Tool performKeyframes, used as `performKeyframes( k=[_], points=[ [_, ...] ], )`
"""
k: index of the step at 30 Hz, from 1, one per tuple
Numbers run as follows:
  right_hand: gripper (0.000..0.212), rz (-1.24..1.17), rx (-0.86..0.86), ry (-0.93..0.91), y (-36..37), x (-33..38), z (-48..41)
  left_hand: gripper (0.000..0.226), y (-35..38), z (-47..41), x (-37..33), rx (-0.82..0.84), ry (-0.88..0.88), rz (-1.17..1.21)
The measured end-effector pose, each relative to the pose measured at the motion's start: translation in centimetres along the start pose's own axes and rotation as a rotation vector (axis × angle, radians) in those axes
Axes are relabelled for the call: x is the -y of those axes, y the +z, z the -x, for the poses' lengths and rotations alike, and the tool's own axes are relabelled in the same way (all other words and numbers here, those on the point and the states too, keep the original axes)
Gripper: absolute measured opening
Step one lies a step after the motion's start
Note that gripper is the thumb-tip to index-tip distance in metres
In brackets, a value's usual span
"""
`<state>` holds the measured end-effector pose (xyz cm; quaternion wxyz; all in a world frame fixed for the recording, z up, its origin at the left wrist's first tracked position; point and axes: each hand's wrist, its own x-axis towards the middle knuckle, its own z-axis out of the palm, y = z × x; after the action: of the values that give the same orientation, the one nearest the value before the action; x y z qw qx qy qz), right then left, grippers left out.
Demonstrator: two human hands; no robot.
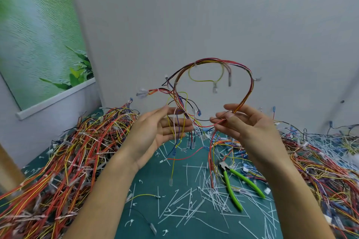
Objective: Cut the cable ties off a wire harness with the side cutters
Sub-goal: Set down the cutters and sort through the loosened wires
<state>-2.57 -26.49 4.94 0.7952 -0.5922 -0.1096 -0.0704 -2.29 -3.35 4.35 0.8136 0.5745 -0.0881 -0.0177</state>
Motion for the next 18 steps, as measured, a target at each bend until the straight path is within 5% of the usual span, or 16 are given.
performKeyframes(
  k=[6, 18],
  points=[
    [0.015, 0.027, 0.04, 0.011, 0.1, -0.4, -0.1, 0.042, 0.7, 0.6, -0.2, 0.015, 0.052, -0.043],
    [0.022, 0.228, 0.037, -0.065, -0.5, -0.4, -0.2, 0.005, 0.0, -0.6, 1.1, -0.207, 0.211, -0.248]
  ],
)
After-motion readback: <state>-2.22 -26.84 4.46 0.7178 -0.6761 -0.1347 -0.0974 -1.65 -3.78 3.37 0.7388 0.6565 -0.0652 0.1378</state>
